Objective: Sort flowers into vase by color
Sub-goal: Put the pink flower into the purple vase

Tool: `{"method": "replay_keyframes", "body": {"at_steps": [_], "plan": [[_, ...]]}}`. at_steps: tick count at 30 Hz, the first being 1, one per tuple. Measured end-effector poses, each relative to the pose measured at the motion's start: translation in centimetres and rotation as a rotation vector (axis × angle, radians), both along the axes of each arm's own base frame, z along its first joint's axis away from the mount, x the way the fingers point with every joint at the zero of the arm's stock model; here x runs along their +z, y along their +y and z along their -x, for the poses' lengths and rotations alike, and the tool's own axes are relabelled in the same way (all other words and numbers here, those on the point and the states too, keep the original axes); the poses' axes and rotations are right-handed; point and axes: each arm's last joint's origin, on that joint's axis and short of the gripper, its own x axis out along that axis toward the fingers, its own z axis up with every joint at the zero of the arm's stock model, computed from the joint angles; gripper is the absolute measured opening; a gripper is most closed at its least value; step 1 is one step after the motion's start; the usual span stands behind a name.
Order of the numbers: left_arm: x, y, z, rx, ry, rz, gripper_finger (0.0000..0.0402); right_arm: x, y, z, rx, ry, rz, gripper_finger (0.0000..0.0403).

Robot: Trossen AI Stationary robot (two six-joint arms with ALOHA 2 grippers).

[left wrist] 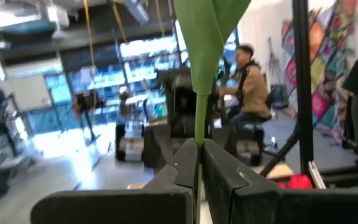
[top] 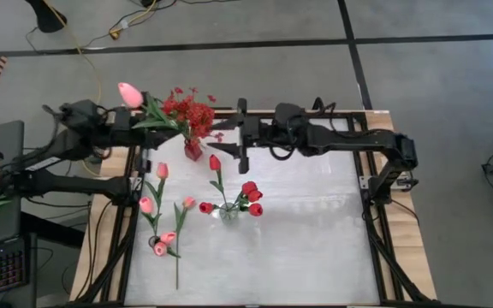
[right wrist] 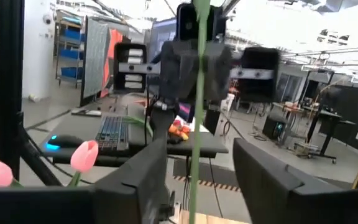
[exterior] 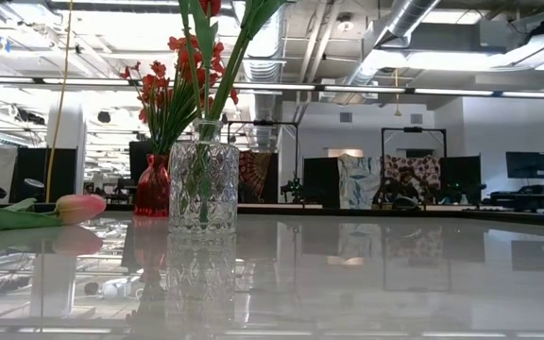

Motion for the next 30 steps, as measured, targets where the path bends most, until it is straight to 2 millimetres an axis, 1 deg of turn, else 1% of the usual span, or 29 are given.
{"method": "replay_keyframes", "body": {"at_steps": [4,9,13,16,19,22,26,30], "plan": [[1.0,-0.6,2.7,0.018,0.077,0.034,0.0002,1.1,-0.1,1.8,-0.009,0.071,-0.007,0.0242],[2.2,-1.6,6.4,-0.028,0.102,0.086,0.0002,1.9,0.1,3.6,-0.011,0.146,-0.020,0.0248],[2.8,-2.5,9.5,-0.060,0.102,0.120,0.0002,2.0,0.3,4.2,-0.011,0.184,-0.047,0.0248],[3.1,-3.0,11.3,-0.116,0.065,0.136,0.0002,2.0,0.3,4.3,-0.014,0.194,-0.066,0.0248],[3.3,-3.6,12.7,-0.186,0.028,0.153,0.0002,2.0,0.2,4.3,-0.033,0.192,-0.083,0.0248],[3.1,-4.0,13.6,-0.281,0.029,0.180,0.0002,1.8,0.2,4.3,-0.052,0.214,-0.110,0.0248],[2.4,-4.6,14.2,-0.439,0.117,0.229,0.0002,1.4,0.5,4.2,-0.048,0.249,-0.145,0.0248],[1.5,-4.9,14.8,-0.524,0.201,0.281,0.0002,1.4,1.5,4.2,-0.020,0.249,-0.166,0.0248]]}}
